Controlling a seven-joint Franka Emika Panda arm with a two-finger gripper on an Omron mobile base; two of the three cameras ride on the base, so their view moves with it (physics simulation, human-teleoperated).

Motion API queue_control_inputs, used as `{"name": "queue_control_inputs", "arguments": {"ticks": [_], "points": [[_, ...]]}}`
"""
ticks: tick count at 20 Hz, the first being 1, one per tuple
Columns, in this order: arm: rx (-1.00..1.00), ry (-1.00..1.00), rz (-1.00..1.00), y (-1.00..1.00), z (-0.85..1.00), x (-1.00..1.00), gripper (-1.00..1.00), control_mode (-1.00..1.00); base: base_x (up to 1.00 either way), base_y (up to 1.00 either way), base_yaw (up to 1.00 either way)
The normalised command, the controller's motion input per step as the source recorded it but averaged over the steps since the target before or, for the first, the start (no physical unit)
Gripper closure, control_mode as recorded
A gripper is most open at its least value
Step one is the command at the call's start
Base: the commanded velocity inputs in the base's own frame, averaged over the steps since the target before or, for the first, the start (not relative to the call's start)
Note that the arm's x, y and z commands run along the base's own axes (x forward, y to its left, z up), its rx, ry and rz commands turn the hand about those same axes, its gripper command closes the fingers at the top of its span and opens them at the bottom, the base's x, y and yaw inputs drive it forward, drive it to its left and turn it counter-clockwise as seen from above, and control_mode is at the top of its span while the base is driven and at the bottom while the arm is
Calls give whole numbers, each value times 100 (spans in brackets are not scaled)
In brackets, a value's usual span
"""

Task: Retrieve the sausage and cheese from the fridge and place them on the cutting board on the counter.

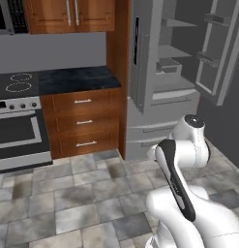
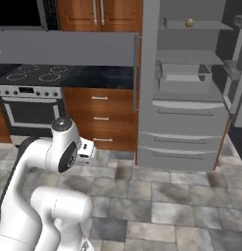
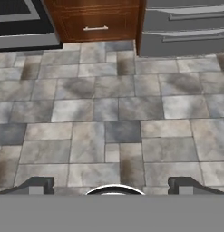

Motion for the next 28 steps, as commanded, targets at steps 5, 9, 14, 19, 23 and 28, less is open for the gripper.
{"name": "queue_control_inputs", "arguments": {"ticks": [5,9,14,19,23,28], "points": [[0,0,0,0,0,0,-100,100,57,-55,0],[0,0,0,0,0,0,-100,100,56,-56,0],[0,0,0,0,0,0,-100,100,56,-56,0],[0,0,0,0,0,0,-100,100,57,-54,0],[0,0,0,0,0,0,-100,100,61,-49,0],[0,0,0,0,0,0,-100,100,66,-43,3]]}}
